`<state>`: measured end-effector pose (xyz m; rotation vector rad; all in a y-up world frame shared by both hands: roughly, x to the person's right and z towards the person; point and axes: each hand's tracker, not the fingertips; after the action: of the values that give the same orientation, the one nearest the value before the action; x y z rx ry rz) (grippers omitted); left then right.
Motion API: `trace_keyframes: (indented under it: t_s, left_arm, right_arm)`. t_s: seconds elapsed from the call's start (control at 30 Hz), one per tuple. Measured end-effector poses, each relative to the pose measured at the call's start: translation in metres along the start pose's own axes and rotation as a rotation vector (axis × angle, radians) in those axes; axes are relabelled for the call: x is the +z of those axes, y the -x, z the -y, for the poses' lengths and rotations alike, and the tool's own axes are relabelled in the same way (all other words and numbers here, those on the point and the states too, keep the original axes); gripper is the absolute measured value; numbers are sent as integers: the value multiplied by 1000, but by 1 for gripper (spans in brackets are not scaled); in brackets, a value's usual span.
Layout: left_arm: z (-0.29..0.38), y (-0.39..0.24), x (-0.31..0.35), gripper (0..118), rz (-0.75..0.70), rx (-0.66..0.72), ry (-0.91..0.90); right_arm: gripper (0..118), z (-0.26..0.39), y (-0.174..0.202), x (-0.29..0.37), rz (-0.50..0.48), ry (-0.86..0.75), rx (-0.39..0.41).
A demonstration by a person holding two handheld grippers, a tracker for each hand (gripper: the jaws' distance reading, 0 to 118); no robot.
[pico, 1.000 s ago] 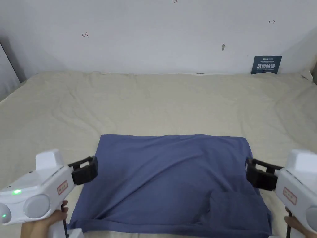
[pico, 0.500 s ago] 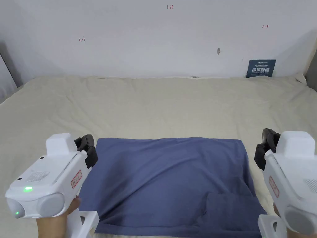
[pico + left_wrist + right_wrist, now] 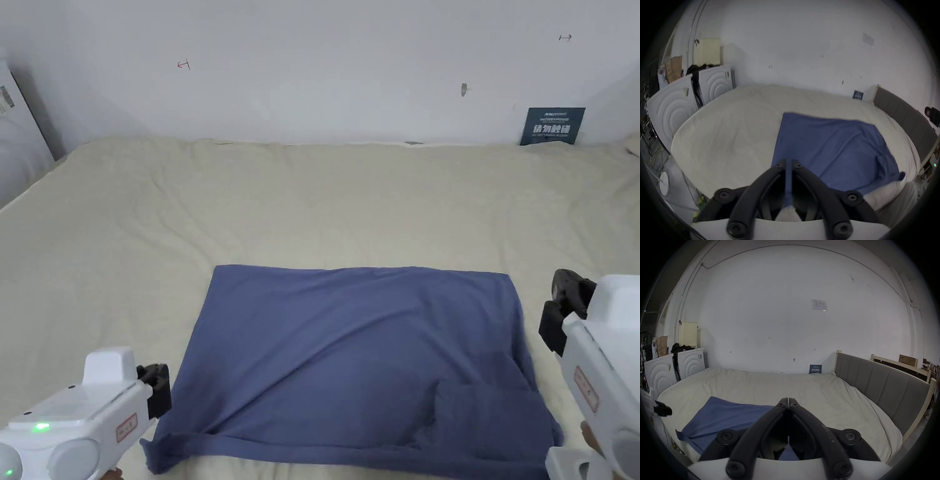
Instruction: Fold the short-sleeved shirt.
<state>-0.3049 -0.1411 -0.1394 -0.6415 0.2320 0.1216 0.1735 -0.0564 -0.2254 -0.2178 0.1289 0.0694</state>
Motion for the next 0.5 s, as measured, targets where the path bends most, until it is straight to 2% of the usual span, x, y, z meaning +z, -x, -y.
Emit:
trace_keyframes:
  t_s: [0.03,0.07,0.13,0.17,0.33,0.4,0.47,0.5]
  left_arm:
    - [6,5,-3,32,6,17,14]
    - [12,11,-8,64,10,36,51]
    - [24,17,-20,110,-3,71,129]
    - [31,20,-26,118,-12,78,171]
    - [57,28,-52,105,-55,66,233]
    - [63,22,-59,77,-53,56,261]
    - [68,22,-64,32,-50,45,255]
    - [72,19,-70,32,-47,36,261]
  right_arm:
    - [2,0,1,0,0,4,0]
    - [2,1,2,-1,1,10,2]
    - [2,3,3,-3,0,21,6]
    - [2,4,3,-3,-3,28,4]
    - [2,2,5,1,-3,53,3]
    - [2,3,2,2,-3,69,3]
    - [2,5,7,3,1,83,4]
    - [2,6,6,4,3,90,2]
